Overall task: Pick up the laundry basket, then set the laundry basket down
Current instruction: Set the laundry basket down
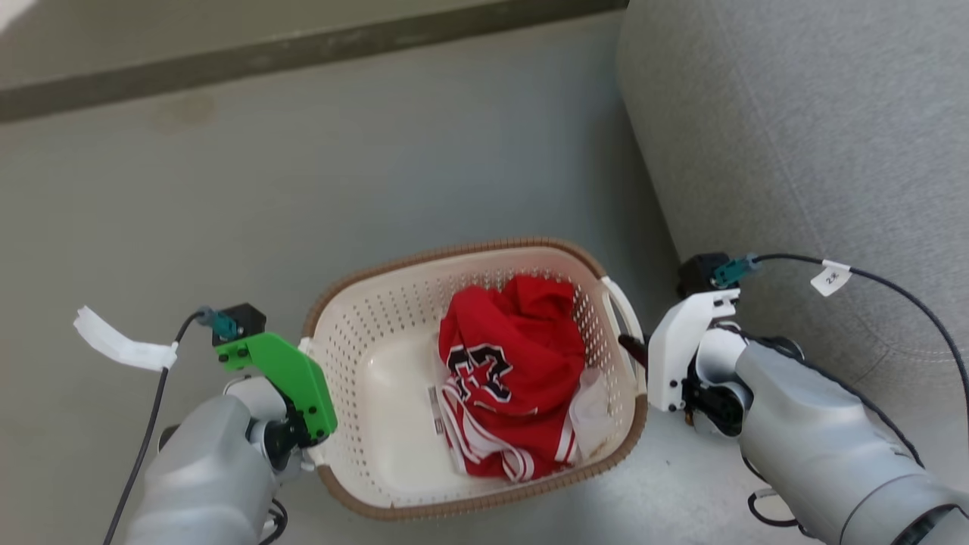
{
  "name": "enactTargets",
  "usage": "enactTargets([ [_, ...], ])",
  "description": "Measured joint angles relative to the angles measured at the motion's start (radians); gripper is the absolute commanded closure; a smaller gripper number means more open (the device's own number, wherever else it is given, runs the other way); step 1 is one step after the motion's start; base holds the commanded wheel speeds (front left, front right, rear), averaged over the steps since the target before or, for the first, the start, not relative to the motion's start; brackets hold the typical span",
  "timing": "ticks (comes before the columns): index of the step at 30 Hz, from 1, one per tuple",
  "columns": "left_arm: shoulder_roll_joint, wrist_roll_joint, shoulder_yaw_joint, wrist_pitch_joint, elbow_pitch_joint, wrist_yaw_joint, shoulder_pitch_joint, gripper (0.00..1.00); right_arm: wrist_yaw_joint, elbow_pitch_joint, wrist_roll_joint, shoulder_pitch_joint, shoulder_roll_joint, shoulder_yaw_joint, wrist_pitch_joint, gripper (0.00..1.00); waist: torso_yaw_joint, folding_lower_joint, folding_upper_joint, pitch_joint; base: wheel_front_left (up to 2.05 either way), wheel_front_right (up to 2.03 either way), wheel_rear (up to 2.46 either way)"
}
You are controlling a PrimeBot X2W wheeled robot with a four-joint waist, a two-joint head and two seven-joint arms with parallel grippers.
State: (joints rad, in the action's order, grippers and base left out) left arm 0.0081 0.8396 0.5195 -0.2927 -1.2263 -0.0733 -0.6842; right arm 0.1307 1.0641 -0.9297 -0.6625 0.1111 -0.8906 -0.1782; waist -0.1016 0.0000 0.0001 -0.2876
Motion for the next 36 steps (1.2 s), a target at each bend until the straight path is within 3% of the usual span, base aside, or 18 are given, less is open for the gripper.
enactTargets([
  [36, -0.004, -0.07, 0.021, 0.196, 0.051, 0.074, -0.286, 1.0, 0.001, 0.016, 0.078, -0.288, 0.033, 0.001, 0.245, 1.0, 0.041, 0.0002, 0.0, -0.471, 0.0, 0.0, 0.0],
])
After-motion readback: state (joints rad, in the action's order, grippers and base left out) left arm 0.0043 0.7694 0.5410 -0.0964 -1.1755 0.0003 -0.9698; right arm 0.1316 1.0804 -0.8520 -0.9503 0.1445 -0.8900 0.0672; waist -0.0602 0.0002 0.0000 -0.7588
